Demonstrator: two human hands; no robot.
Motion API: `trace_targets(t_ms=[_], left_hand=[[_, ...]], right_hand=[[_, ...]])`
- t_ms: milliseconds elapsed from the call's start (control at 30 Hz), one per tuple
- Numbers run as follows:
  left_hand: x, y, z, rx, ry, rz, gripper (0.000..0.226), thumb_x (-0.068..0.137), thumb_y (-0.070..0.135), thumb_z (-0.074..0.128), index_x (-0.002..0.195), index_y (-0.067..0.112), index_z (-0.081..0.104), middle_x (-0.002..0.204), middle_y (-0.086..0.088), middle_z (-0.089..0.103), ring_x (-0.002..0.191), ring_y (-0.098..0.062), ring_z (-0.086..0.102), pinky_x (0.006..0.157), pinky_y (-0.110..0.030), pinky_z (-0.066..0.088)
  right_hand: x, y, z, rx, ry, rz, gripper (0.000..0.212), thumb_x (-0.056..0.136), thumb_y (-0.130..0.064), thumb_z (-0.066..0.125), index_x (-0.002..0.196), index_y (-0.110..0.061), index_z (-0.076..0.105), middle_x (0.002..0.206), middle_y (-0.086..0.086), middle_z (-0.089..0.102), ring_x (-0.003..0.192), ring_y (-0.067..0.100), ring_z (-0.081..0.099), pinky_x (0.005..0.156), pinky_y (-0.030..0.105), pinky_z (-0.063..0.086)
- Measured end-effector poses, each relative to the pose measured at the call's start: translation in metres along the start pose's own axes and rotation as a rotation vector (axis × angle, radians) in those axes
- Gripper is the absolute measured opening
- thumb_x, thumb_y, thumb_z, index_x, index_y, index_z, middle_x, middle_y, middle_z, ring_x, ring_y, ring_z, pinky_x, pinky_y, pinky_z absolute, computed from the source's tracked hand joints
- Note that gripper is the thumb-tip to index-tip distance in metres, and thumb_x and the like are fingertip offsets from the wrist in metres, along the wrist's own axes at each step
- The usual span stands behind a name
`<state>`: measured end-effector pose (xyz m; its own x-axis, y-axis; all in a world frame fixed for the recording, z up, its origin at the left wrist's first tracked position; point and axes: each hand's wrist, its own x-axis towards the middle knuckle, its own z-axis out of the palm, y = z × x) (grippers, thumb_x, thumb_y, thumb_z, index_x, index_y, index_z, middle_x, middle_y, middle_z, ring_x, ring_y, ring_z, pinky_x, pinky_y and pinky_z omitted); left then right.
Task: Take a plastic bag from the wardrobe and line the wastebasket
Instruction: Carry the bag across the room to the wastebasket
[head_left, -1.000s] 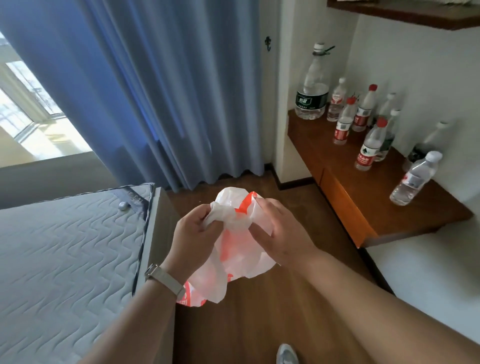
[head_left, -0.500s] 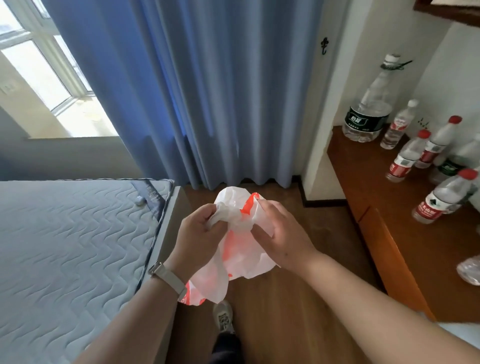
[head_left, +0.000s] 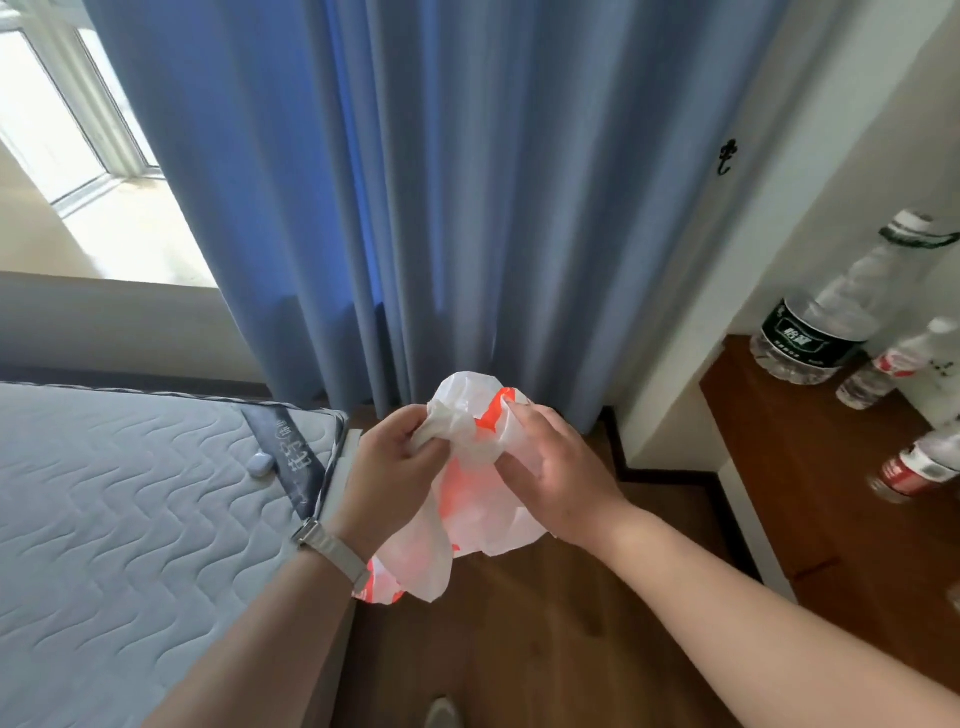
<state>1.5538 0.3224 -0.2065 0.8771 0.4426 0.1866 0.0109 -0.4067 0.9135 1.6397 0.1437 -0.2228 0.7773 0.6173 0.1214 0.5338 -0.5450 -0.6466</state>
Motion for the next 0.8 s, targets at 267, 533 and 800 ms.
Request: trace_targets(t_ms=[267,533,800], left_hand=[[0.076,-0.027,-0.029,-0.016,0.053,-0.013,0.018,0.076,0.018,0.058,0.071,0.001,0.053,0.067,-0.017,0.047,0.060,-0.013,0.042,0.055,-0.024,0.037],[0.157,-0.053,-0.026,-0.003,0.132,-0.092,0.022,0.081,0.006,0.062,0.064,0.013,0.051,0.060,-0.001,0.042,0.058,-0.010,0.040,0.054,-0.019,0.037],[0.279,-0.051,0.004,0.088,0.250,-0.144,0.013,0.084,-0.002,0.063,0.073,0.003,0.059,0.062,-0.007,0.050,0.056,-0.006,0.044,0.053,-0.016,0.039]], right_hand=[[0.095,-0.010,0.017,0.004,-0.009,-0.074,0.070,0.088,-0.066,0.037,0.148,-0.031,0.031,0.151,-0.010,0.036,0.137,0.009,0.033,0.110,0.038,0.036],[0.198,0.020,0.034,0.067,-0.060,-0.144,0.068,0.088,-0.063,0.037,0.147,-0.028,0.033,0.144,-0.008,0.043,0.130,0.011,0.041,0.100,0.037,0.044],[0.343,0.067,0.020,0.120,-0.179,-0.222,0.060,0.094,-0.051,0.046,0.147,-0.033,0.028,0.146,-0.011,0.040,0.131,0.010,0.040,0.104,0.043,0.042]])
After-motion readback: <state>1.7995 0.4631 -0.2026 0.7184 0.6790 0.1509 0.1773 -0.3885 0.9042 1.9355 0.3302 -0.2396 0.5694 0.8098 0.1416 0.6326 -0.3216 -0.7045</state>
